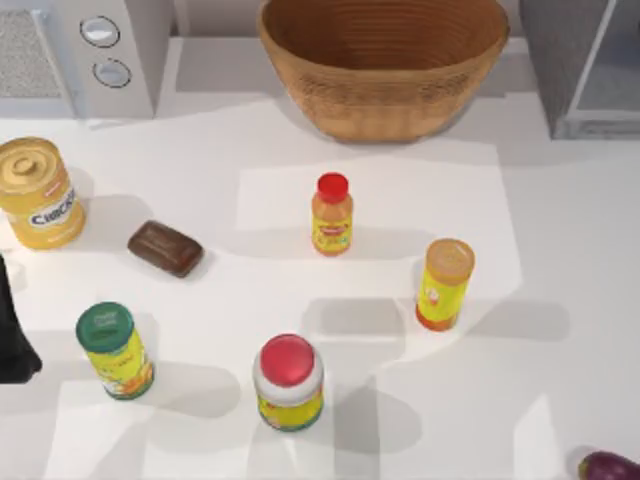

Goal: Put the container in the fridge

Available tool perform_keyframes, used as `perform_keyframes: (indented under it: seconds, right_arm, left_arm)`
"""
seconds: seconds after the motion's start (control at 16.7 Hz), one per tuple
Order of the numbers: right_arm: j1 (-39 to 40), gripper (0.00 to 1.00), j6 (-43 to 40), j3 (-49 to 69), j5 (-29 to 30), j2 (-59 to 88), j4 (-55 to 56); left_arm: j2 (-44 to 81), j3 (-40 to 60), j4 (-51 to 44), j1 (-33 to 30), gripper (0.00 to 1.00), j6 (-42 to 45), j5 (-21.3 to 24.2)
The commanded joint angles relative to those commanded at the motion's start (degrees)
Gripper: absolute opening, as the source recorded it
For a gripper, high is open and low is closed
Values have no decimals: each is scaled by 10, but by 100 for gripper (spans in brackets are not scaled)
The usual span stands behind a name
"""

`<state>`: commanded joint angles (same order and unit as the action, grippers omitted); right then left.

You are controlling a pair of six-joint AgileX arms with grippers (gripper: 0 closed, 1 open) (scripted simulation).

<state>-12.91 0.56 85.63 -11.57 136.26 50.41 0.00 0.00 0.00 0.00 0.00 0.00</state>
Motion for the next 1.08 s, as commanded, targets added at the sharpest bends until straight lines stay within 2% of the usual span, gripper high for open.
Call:
perform_keyframes:
  seconds: [0.72,1.08]
  right_arm:
    - [0,98,0,0,0,0,0]
    - [0,100,0,0,0,0,0]
  left_arm:
    - [0,0,0,0,100,0,0]
    - [0,0,0,0,100,0,0]
